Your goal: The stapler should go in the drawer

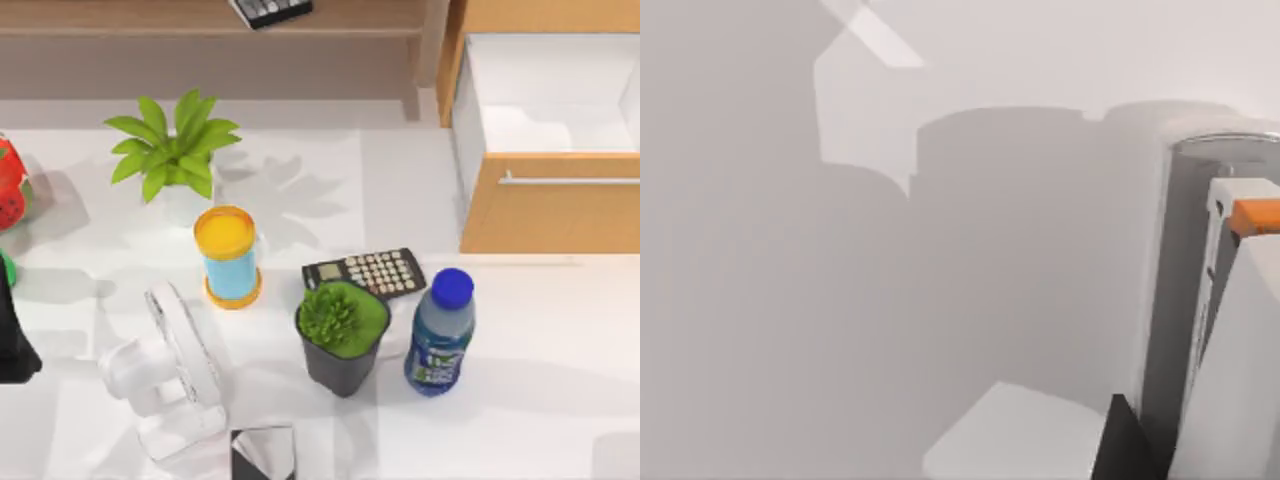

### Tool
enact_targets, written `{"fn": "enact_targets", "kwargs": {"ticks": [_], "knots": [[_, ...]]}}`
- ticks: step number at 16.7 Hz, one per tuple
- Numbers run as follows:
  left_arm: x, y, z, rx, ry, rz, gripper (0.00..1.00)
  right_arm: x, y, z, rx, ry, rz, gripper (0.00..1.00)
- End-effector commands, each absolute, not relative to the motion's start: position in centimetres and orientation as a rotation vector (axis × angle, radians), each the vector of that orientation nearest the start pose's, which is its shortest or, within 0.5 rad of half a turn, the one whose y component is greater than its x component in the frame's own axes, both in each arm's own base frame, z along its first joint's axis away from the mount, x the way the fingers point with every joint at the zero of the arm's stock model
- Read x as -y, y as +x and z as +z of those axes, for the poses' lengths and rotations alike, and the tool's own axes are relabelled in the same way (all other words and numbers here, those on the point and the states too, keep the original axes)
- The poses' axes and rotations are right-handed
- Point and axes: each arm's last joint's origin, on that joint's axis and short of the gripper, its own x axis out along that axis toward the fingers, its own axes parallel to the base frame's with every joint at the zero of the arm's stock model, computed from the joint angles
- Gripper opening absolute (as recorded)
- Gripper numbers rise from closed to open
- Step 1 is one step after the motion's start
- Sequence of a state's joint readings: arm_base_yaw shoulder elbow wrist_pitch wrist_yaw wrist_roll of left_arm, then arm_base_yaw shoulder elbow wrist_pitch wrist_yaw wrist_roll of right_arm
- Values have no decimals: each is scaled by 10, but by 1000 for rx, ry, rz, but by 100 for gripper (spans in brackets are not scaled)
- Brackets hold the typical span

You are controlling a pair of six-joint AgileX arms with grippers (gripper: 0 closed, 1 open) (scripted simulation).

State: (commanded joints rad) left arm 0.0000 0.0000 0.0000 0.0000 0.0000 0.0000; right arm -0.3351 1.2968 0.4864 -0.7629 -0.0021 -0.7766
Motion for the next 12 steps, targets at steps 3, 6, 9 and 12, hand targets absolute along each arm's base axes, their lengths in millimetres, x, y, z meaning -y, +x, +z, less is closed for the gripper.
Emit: {"fn": "enact_targets", "kwargs": {"ticks": [3, 6, 9, 12], "knots": [[1, 106, 160, 0, 0, 0, 100, 55, 157, 119, -1544, -340, 346, 0], [1, 106, 160, 0, 0, 0, 100, 55, 157, 119, -1544, -339, 345, 0], [1, 106, 160, 0, 0, 0, 100, 55, 159, 128, -1536, -343, 341, 0], [1, 106, 160, 0, 0, 0, 100, 55, 156, 139, -1557, -333, 352, 0]]}}
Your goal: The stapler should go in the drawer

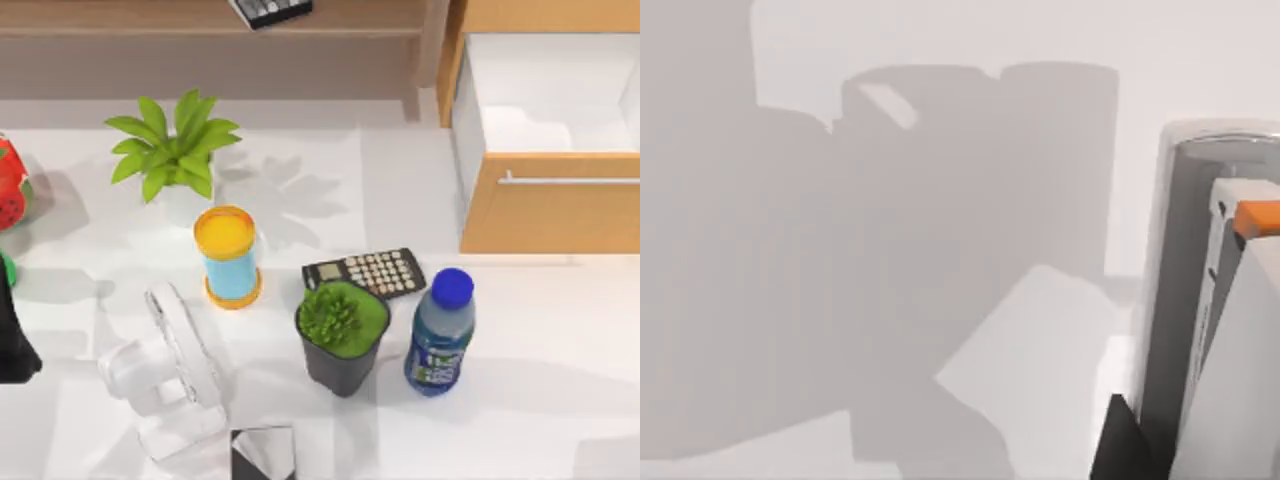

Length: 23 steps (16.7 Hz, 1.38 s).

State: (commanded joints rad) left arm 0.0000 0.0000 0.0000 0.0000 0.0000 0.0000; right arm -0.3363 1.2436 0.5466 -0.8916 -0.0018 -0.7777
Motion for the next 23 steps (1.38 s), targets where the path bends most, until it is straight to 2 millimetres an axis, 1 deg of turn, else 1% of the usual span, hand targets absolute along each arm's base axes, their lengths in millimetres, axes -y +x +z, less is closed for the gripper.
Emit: {"fn": "enact_targets", "kwargs": {"ticks": [2, 7, 8, 10, 12, 15, 17, 19, 21, 23], "knots": [[1, 106, 160, 0, 0, 0, 100, 55, 157, 148, -1545, -339, 345, 0], [1, 106, 160, 0, 0, 0, 100, 55, 159, 149, -1545, -342, 346, 0], [1, 106, 160, 0, 0, 0, 100, 55, 164, 152, -1537, -351, 345, 0], [1, 106, 160, 0, 0, 0, 100, 55, 180, 165, -1509, -383, 339, 0], [1, 106, 160, 0, 0, 0, 100, 54, 204, 185, -1462, -424, 327, 0], [1, 106, 160, 0, 0, 0, 100, 46, 253, 223, -1364, -479, 299, 0], [1, 106, 160, 0, 0, 0, 100, 35, 288, 251, -1292, -494, 277, 0], [1, 106, 160, 0, 0, 0, 100, 21, 324, 276, -1225, -485, 255, 0], [1, 106, 160, 0, 0, 0, 100, 3, 360, 292, -1178, -448, 235, 0], [1, 106, 160, 0, 0, 0, 100, -16, 394, 296, -1166, -385, 217, 0]]}}
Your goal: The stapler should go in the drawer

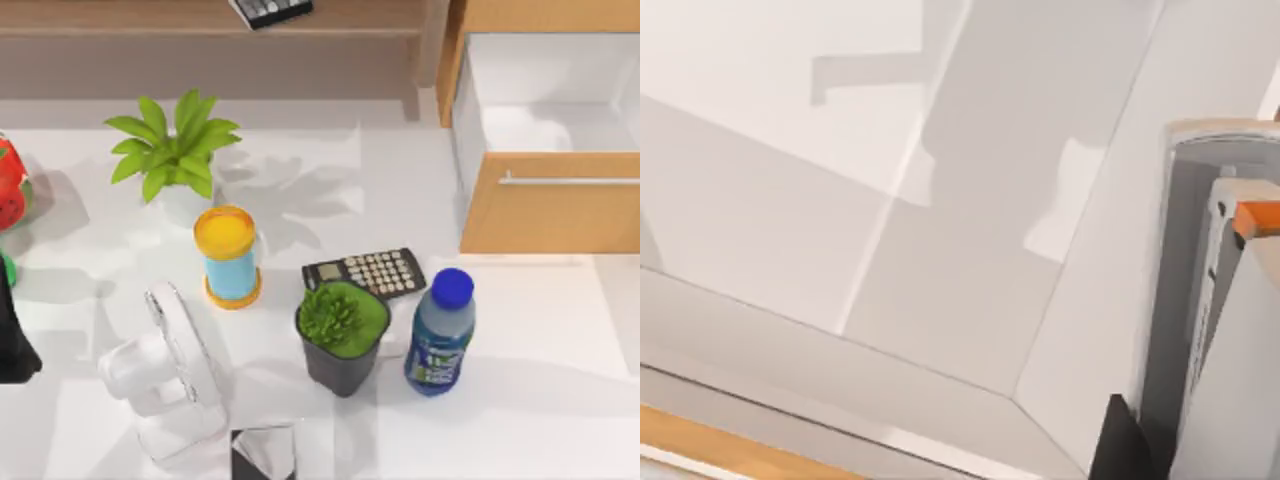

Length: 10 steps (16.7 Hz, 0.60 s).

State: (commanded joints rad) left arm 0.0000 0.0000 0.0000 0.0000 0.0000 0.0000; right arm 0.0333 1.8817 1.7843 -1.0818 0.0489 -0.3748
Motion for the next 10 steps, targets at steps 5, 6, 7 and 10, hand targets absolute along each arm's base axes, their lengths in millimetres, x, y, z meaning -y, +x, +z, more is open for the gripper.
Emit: {"fn": "enact_targets", "kwargs": {"ticks": [5, 6, 7, 10], "knots": [[1, 106, 160, 0, 0, 0, 100, -58, 460, 235, -1347, -183, 149, 0], [1, 106, 160, 0, 0, 0, 100, -64, 468, 217, -1404, -146, 128, 0], [1, 106, 160, 0, 0, 0, 100, -68, 473, 201, -1458, -111, 104, 0], [1, 106, 160, 0, 0, 0, 100, -72, 482, 168, -1573, -20, 28, 0]]}}
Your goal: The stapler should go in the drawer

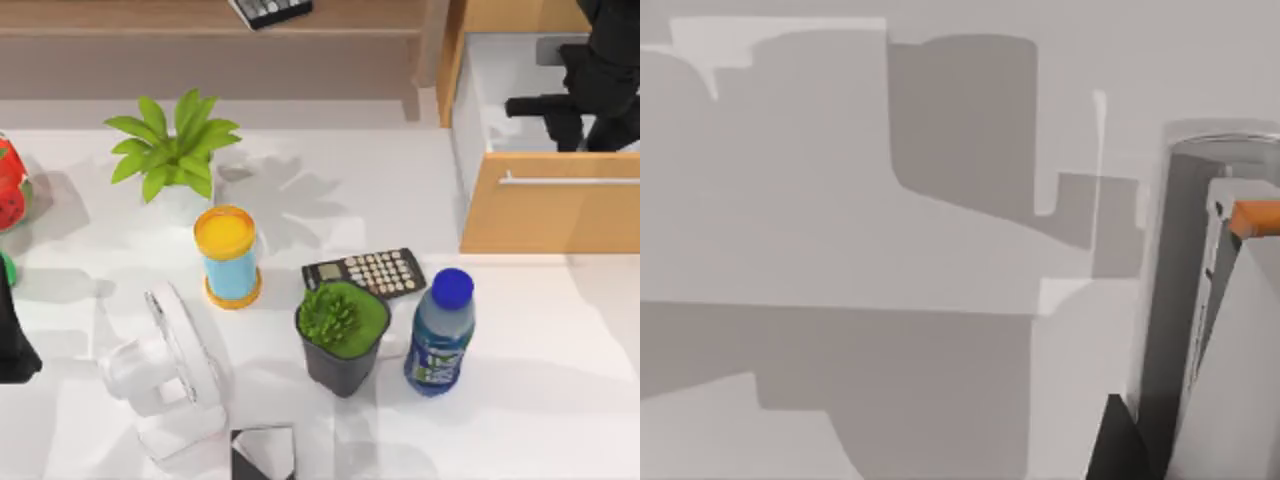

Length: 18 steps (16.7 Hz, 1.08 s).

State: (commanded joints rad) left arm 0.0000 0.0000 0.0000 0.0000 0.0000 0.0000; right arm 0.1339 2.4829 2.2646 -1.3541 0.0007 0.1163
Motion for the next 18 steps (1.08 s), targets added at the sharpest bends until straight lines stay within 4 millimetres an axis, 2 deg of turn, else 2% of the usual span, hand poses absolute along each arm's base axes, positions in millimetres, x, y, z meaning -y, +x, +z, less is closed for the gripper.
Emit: {"fn": "enact_targets", "kwargs": {"ticks": [2, 16, 18], "knots": [[1, 106, 160, 0, 0, 0, 100, -70, 483, 162, -1601, 12, 1, 0], [1, 106, 160, 0, 0, 0, 100, -70, 483, 151, -1602, 13, 0, 0], [1, 106, 160, 0, 0, 0, 100, -70, 483, 151, -1602, 13, 0, 15]]}}
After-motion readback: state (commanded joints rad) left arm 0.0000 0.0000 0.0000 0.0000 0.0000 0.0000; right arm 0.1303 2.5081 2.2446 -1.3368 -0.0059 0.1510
